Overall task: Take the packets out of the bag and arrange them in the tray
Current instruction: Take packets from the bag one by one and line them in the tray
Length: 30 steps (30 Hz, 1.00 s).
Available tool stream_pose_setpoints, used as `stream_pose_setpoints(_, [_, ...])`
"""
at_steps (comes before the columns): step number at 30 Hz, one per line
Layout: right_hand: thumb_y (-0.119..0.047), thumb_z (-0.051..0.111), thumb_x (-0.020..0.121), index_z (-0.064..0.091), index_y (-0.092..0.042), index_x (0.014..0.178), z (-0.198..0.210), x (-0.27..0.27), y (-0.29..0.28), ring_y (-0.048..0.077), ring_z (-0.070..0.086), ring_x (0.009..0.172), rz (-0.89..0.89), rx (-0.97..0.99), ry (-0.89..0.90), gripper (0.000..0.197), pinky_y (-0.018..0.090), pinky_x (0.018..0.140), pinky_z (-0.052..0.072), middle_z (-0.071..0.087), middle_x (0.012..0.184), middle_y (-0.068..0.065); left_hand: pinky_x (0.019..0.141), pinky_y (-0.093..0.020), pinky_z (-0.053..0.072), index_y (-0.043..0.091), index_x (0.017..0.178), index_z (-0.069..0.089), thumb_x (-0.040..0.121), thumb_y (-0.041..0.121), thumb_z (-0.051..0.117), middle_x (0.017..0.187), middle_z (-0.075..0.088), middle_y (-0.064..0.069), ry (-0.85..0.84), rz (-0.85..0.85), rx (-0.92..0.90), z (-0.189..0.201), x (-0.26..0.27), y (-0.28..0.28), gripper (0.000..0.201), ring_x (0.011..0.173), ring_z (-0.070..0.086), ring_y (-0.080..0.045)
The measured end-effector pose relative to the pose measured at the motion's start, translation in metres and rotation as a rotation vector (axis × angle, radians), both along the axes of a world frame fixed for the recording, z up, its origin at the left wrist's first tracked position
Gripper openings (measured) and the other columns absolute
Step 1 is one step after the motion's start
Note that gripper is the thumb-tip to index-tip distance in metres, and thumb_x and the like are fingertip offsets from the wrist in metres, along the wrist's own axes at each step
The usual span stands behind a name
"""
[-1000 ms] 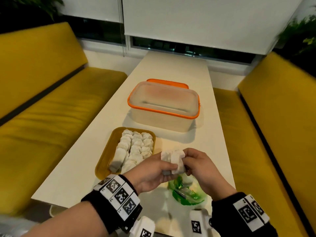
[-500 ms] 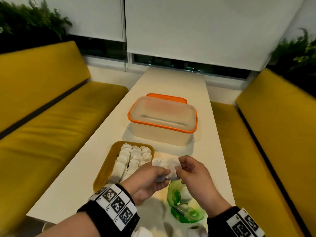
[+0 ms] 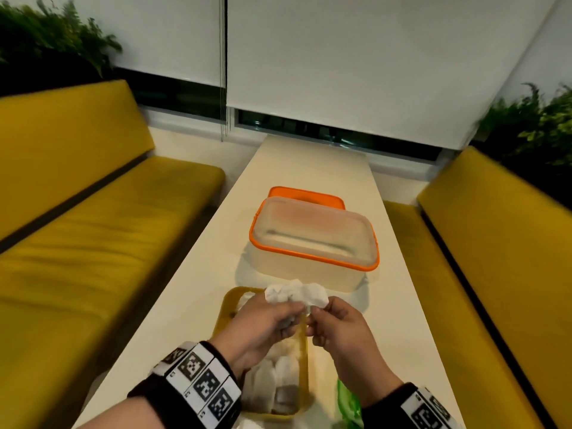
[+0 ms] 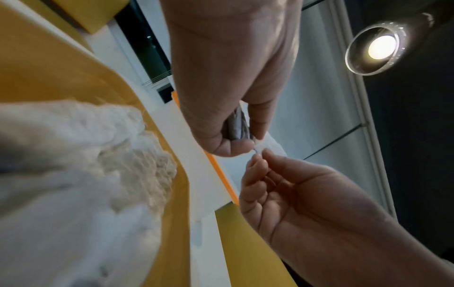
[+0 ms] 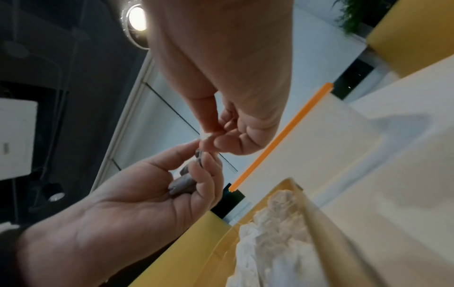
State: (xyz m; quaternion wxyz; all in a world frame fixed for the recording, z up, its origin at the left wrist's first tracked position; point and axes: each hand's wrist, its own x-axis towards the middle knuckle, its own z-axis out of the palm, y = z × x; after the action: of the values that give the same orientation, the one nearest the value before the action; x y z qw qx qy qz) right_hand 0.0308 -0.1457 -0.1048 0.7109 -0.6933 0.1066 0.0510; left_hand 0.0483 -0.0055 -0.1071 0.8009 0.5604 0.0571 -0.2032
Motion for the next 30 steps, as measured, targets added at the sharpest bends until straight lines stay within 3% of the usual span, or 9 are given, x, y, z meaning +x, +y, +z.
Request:
stream_pose_setpoints(4, [-0.012,0.063,0.082,0.063,-0.004,0.084,0.007,0.003,0.026,0.019,0.057,0.060,0.038,-0.031,-0.020,0.008,0.029,0.055,0.042,0.061,0.068,0.009,0.059,-0.022,0.050,0.007,0.105,0.065,0.089,0.014,0.062,0.087,0.068,-0.011,0.036,0.054,-0.042,-0.002,0.013,0.025,0.018,0.072,0.061,-0.017])
stream_pose_setpoints(6, [-0.024,0.065,0.072,0.065,-0.006,0.092,0.009,0.004,0.032,0.018,0.062,0.066,0.060,-0.068,-0.043,0.027,0.030,0.060,0.045,0.068,0.076,0.006,0.062,-0.023,0.052,0.009,0.107,0.065,0.087,0.012,0.065,0.095,0.071,-0.013,0.016,0.053,-0.025,-0.004,0.017,0.034,0.021,0.080,0.064,-0.020])
stream_pose_setpoints(8, [-0.030,0.066,0.078,0.067,-0.014,0.095,0.009,0.006,0.036,0.017,0.065,0.071,0.036,-0.147,-0.071,0.023,0.031,0.064,0.048,0.071,0.083,0.001,0.066,-0.024,0.052,0.011,0.108,0.066,0.082,0.009,0.069,0.101,0.072,-0.013,-0.017,0.027,0.023,-0.007,0.022,0.039,0.026,0.087,0.067,-0.022])
stream_pose_setpoints(10, [-0.020,0.063,0.086,0.068,-0.015,0.092,0.007,0.009,0.036,0.014,0.065,0.068,-0.004,-0.240,-0.094,0.009,0.031,0.063,0.049,0.071,0.077,0.000,0.066,-0.023,0.052,0.010,0.109,0.066,0.076,0.005,0.073,0.105,0.071,-0.014,-0.016,-0.008,0.031,-0.008,0.024,0.041,0.034,0.089,0.067,-0.023])
stream_pose_setpoints(15, [-0.005,0.058,0.088,0.068,-0.006,0.088,0.004,0.014,0.030,0.016,0.056,0.064,-0.040,-0.159,-0.037,0.010,0.032,0.062,0.044,0.063,0.067,0.006,0.062,-0.024,0.053,0.005,0.111,0.064,0.071,-0.001,0.075,0.103,0.069,-0.019,0.071,-0.051,-0.086,-0.013,0.027,0.044,0.042,0.081,0.064,-0.020])
stream_pose_setpoints(19, [-0.006,0.059,0.087,0.069,-0.008,0.088,0.016,0.017,0.022,0.011,0.054,0.062,0.136,-0.308,-0.040,0.010,0.026,0.059,0.043,0.064,0.070,0.002,0.065,-0.028,0.051,0.010,0.111,0.064,0.079,0.042,0.066,0.105,0.068,-0.016,0.300,-0.073,-0.261,-0.012,0.032,0.044,0.045,0.086,0.062,-0.022])
stream_pose_setpoints(22, [-0.013,0.064,0.085,0.069,-0.009,0.084,0.027,0.025,0.025,0.011,0.053,0.064,0.370,-0.660,-0.079,0.006,0.026,0.061,0.043,0.065,0.073,0.005,0.074,-0.031,0.047,0.014,0.109,0.068,0.075,0.067,0.055,0.105,0.066,-0.015,0.376,-0.286,-0.275,-0.013,0.032,0.049,0.065,0.088,0.058,-0.023])
stream_pose_setpoints(25, [-0.019,0.064,0.084,0.067,-0.010,0.086,0.030,0.032,0.035,0.012,0.048,0.065,0.448,-0.952,-0.213,0.010,0.029,0.061,0.038,0.061,0.072,0.005,0.071,-0.027,0.048,0.014,0.106,0.066,0.076,0.058,0.058,0.093,0.064,-0.010,0.300,-0.340,-0.147,-0.010,0.029,0.053,0.054,0.079,0.059,-0.018])
stream_pose_setpoints(30, [-0.020,0.058,0.088,0.067,-0.013,0.090,0.024,0.027,0.051,0.015,0.051,0.072,0.574,-1.114,-0.258,0.011,0.023,0.061,0.039,0.058,0.076,-0.002,0.059,-0.025,0.053,0.004,0.104,0.056,0.092,0.015,0.051,0.088,0.064,-0.016,0.315,0.054,-0.083,-0.013,0.031,0.085,0.017,0.071,0.061,-0.019])
